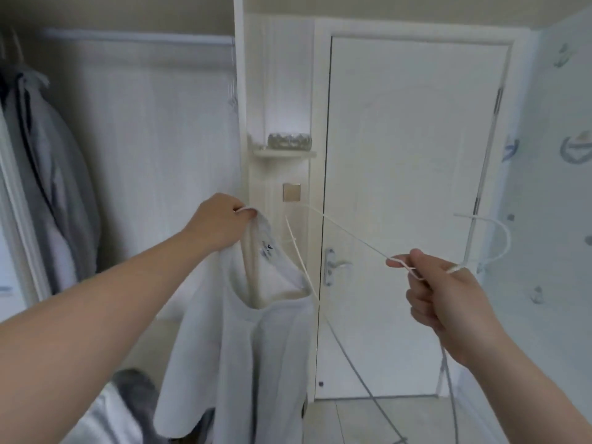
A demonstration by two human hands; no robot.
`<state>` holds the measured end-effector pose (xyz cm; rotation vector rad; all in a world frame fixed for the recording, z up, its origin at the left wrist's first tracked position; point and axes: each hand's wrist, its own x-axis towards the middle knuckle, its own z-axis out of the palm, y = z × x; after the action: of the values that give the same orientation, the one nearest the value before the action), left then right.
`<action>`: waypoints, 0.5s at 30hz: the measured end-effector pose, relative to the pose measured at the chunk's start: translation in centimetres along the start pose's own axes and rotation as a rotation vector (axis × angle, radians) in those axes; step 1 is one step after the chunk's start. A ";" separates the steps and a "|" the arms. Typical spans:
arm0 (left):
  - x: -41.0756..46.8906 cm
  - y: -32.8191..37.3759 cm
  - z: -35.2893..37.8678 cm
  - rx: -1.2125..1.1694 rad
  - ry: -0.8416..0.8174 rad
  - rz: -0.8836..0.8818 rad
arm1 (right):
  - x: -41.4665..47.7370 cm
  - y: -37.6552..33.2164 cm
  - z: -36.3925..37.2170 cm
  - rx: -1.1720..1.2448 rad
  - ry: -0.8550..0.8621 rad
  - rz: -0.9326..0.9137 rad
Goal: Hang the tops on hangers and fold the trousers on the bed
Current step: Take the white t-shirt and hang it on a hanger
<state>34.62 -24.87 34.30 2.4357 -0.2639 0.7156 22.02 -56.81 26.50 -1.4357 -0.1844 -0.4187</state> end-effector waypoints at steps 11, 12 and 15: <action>-14.5 2.3 7.8 -0.262 -0.321 0.016 | -16.5 3.4 -5.1 -0.411 -0.105 -0.036; -15.5 2.6 7.8 -0.265 -0.362 0.026 | -17.1 3.4 -5.1 -0.437 -0.112 -0.037; -18.3 3.9 7.8 -0.200 -0.493 0.091 | -18.2 2.8 -4.8 -0.594 -0.124 -0.090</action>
<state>21.40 -32.11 20.79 2.3817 -0.6100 0.1033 5.90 -58.28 16.53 -2.0454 -0.2369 -0.4811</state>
